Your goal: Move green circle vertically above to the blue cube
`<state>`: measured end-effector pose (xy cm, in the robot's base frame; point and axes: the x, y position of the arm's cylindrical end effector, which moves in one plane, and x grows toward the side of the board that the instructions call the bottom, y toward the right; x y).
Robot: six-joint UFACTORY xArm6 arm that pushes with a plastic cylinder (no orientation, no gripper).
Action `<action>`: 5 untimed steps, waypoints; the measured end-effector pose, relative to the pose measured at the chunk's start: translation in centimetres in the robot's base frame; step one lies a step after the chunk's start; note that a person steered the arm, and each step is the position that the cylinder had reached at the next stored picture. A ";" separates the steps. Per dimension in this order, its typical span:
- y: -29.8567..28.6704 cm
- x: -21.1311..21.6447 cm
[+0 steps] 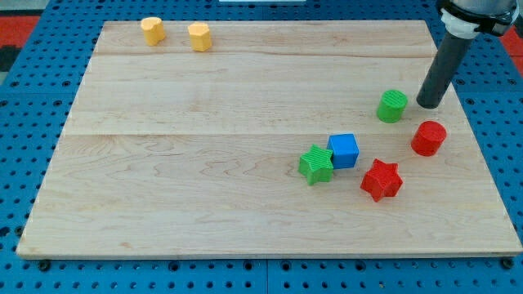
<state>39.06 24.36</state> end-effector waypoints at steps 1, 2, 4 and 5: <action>0.2 0.0; 0.2 0.0; 0.6 1.8; 0.6 2.0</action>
